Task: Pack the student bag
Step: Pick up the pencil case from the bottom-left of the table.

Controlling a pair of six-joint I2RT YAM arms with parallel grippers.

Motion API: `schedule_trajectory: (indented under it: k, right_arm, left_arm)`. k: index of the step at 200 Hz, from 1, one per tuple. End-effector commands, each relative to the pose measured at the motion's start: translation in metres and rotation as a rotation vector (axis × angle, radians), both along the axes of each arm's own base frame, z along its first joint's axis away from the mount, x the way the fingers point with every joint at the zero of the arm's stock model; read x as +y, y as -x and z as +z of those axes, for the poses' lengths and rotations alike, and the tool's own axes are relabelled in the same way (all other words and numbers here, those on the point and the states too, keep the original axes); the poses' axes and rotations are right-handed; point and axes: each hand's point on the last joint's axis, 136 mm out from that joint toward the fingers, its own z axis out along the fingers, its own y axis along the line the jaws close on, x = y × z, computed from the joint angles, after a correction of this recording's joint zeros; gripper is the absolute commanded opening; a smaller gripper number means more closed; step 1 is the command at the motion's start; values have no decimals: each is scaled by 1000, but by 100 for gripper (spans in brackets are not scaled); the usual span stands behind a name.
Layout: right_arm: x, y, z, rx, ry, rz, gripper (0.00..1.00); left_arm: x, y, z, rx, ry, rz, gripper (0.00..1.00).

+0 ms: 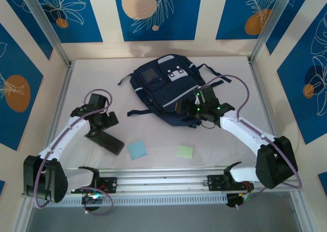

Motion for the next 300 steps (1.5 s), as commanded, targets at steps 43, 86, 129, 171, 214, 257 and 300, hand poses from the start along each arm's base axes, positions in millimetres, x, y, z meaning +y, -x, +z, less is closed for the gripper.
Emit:
schedule_trajectory:
  k: [43,86,129,171,214,257,300]
  right_arm:
    - [2,-1,-2,-17,29,17,99]
    - [1,3,-5,1,36,23,99]
    - [0,4,-10,13,43,15,99]
    - [-1,4,-10,13,48,11,99]
    - [3,2,-9,17,34,22,100]
    - [38,7,5,-21,-49,167,99]
    - [90,19,19,-4,-203,335,97]
  left_arm:
    - [24,27,-49,75,112,238,100]
    - [17,13,-62,44,167,268,100]
    - [12,11,-80,43,204,286,98]
    - [12,11,-81,32,199,273,84]
    - [5,-4,-62,-41,234,236,69]
    - [-26,-40,-16,-169,318,126,65]
    - [-92,-77,23,-265,446,-45,64]
